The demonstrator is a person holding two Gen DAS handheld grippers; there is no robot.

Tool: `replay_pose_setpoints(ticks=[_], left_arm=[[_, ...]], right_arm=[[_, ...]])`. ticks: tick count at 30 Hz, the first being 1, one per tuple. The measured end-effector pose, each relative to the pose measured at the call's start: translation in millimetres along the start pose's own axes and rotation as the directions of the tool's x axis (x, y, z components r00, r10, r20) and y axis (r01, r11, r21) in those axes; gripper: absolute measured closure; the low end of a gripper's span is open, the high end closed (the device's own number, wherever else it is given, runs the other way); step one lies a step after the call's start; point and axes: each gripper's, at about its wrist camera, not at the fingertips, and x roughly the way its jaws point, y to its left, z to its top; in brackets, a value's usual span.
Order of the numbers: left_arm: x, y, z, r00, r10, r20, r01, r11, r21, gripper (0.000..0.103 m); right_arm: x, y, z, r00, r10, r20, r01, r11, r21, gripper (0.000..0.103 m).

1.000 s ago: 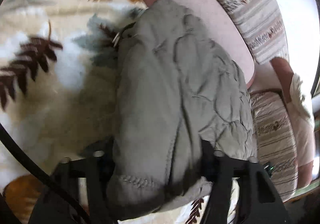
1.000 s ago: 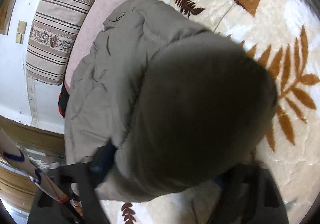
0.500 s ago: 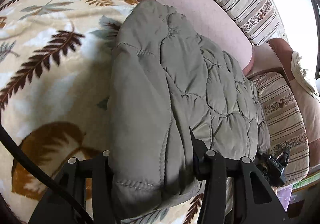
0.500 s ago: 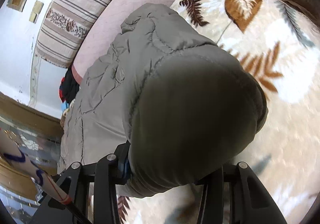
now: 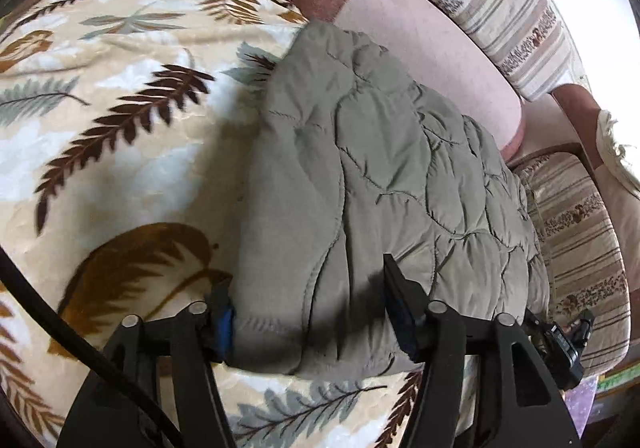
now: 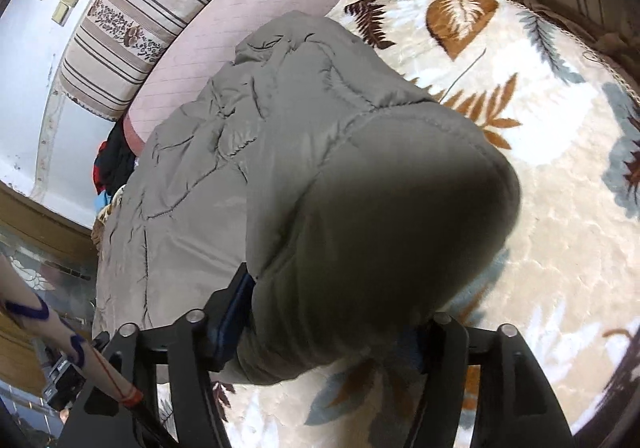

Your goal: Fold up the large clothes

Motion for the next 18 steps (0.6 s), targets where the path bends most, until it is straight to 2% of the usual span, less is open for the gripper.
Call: replay_pose_setpoints(ticks=[4,6,8,11,14,18], left_arm=[[-24,9,-5,0.998,0.045,0.052,-0.046,0.999,0.006,0.037],[-38,14,-7,0.995,0.064,0.077,-0.065,0.998,0.006,0.037],[-48,14,-6,0.99,0.099,0.1,-0.1,0.995,0.008,0.036],[-59,8,-10,0.981,0.14,0.132,-0.146,0.989,0.037,0.035],[-54,-7,-15,0.983,0.129,0.134,-0.141,0.986,0.085,0.033],[-33,-30,-20,0.986,0.128,0.105,-0.143,0.979,0.146,0.032]], right_arm=[[-18,-4,-7,1.0,-0.022,0.017,0.022,0.999,-0.04,0.025],[-31,-4,-12,0.997,-0.061,0.05,0.065,0.994,-0.083,0.023],[-49,1,-17,0.984,-0.133,0.122,0.15,0.978,-0.143,0.023],[-78,12,-23,0.942,-0.213,0.259,0.265,0.946,-0.187,0.023],[-90,30,-24,0.924,-0.203,0.325,0.291,0.923,-0.25,0.023],[-67,54,-21,0.93,-0.174,0.324,0.288,0.893,-0.347,0.023]])
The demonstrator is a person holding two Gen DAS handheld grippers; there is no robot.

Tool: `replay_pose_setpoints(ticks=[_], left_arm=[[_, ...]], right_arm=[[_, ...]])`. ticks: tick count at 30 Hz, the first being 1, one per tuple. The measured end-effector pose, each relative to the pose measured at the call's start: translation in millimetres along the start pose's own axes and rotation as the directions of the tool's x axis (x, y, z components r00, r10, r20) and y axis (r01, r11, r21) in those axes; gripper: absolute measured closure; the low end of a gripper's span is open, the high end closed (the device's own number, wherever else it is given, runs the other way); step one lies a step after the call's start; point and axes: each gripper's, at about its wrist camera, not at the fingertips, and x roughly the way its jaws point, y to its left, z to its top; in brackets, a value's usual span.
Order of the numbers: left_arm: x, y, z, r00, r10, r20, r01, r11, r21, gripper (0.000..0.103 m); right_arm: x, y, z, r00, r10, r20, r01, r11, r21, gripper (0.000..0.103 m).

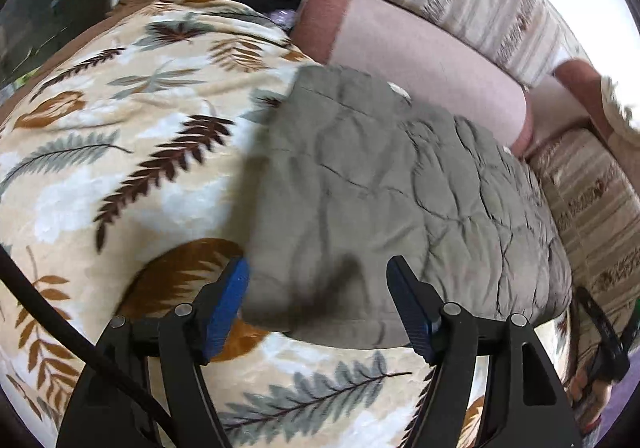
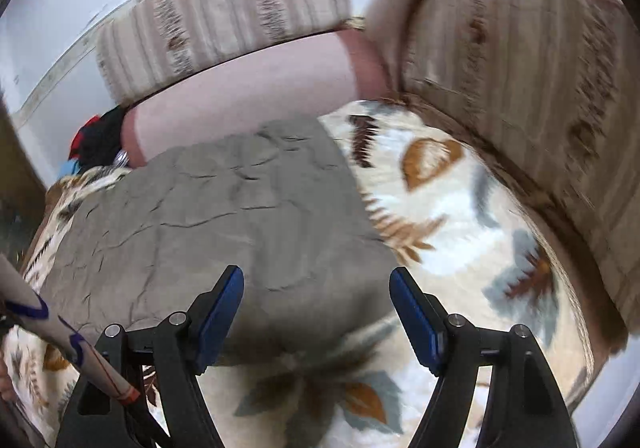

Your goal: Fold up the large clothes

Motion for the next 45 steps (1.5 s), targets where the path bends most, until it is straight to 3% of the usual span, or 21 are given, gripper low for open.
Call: replay_pose_setpoints(ticks=[4,7,12,17,24,34,39,45], left_arm=[[25,-17,2,0.996,0.089,-0.004,-0.088,0.994,0.058,0.03],[45,-21,7,0.988,0.155,-0.006,-0.154,0.983,0.099,0.028],[56,-21,14,0.983,0.185,0.002,-0.184,0.979,0.088,0.023],[37,-22,7,0.974,0.22,0.047,-0.223,0.972,0.077,0.023],[-8,-24,-7,0.94,0.294,0.172,-0.306,0.951,0.048,0.02],[-64,-33,-38,0.86,0.379,0.342,-0.408,0.913,0.015,0.013],[-72,-42,-50,0.848,0.378,0.371,-0.418,0.908,0.033,0.013],[-88,-51,-59,0.788,0.403,0.465,-0.454,0.891,-0.002,0.002]], right_arm=[[36,17,-2,0.998,-0.05,-0.037,0.046,0.995,-0.084,0.024],[62,19,-9,0.987,-0.144,-0.067,0.133,0.98,-0.149,0.024],[67,16,-11,0.983,-0.169,-0.078,0.155,0.975,-0.157,0.022],[52,16,-6,0.985,-0.147,-0.091,0.138,0.985,-0.1,0.021],[30,24,-15,0.985,-0.117,-0.126,0.112,0.993,-0.048,0.02],[-8,56,-34,0.991,-0.09,-0.104,0.082,0.994,-0.079,0.019],[-11,75,-37,0.993,-0.073,-0.09,0.061,0.99,-0.13,0.019],[-13,95,-48,0.993,-0.041,-0.108,0.021,0.983,-0.181,0.019]])
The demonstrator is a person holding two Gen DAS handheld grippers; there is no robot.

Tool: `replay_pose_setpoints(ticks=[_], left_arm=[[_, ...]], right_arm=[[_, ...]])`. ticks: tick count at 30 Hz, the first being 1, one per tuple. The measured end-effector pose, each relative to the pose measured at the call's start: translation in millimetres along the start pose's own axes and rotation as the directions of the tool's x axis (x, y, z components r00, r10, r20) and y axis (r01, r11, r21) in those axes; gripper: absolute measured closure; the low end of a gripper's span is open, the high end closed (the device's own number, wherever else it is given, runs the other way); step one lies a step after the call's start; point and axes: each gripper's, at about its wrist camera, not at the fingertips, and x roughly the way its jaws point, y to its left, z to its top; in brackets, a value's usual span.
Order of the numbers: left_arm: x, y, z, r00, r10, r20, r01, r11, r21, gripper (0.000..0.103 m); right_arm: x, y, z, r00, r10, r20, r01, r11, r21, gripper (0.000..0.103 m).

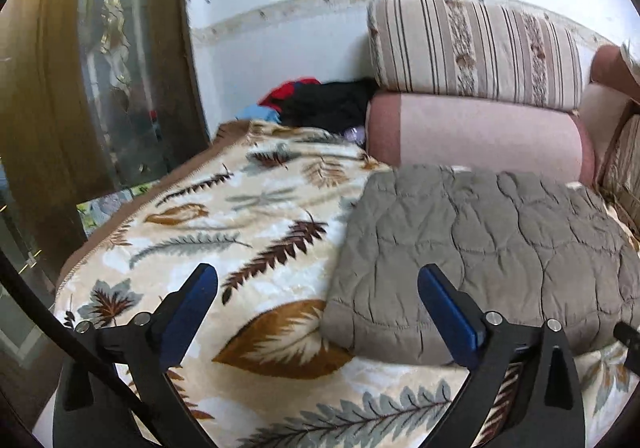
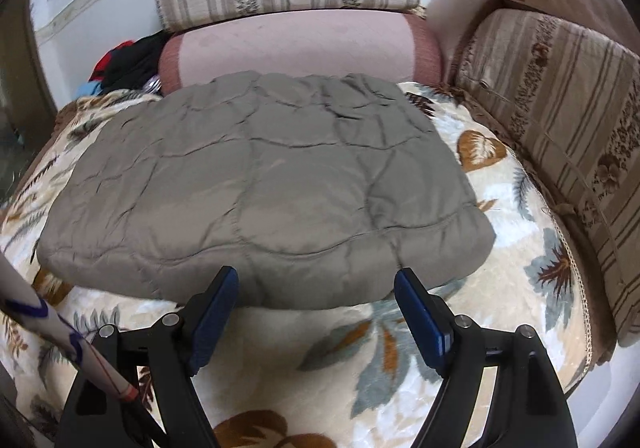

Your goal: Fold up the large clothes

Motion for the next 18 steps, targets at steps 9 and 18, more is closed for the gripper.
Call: replay_pose_setpoints(ticks=[9,18], left_arm=[[0,-9,-5,0.996,-0.041,-0.081,0.043,0.999,0.021,0.002],[2,-26,-15,0.984,-0.087,-0.156,0.097,0.994,0.058,0.002]], right_arm=[[-1,9,-12,1.0,-0.002,-0.031,0.001,1.0,-0.02,0.018],[6,11,-18,0.997,-0.026,-0.068,0.024,0.999,-0.028,0.018]])
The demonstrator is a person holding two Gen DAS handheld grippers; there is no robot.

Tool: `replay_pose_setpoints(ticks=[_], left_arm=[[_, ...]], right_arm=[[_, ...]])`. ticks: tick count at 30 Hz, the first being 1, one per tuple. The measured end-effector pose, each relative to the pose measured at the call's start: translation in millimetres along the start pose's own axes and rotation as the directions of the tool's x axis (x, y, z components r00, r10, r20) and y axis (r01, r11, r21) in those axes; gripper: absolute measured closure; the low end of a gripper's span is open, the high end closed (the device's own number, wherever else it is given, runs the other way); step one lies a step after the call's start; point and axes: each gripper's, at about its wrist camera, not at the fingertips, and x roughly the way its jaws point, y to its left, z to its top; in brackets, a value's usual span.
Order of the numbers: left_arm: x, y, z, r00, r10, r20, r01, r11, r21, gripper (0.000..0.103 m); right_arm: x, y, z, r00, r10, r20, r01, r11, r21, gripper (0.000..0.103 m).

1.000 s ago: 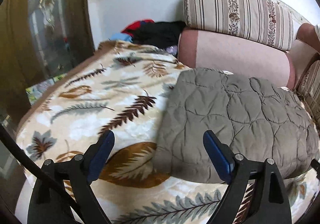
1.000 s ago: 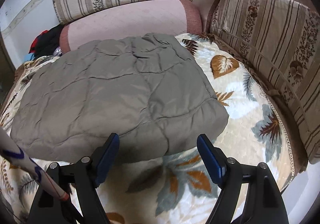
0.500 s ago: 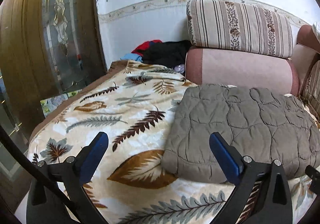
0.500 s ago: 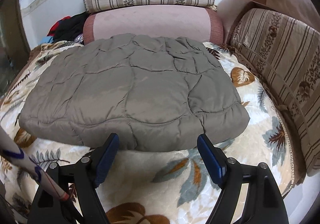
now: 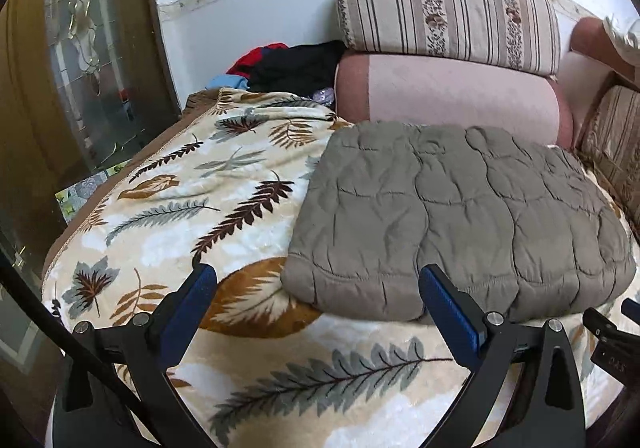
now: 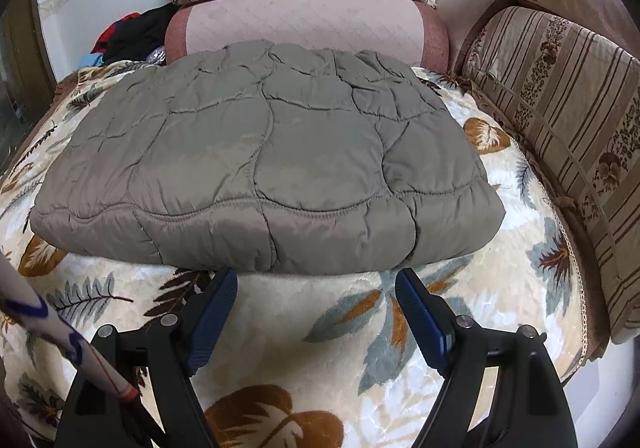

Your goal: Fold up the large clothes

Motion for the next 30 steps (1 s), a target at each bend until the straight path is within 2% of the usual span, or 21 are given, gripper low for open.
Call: replay_pose_setpoints(ticks=[30], left_arm=[[8.5,-10.2,-8.6,0.998,-0.018,-0.061,0.02,0.999,0.042,0.002]], right_arm=[[6.0,-0.8,-4.5,0.999,-0.023,-0.041,0.023,1.0,-0.002,0.017]])
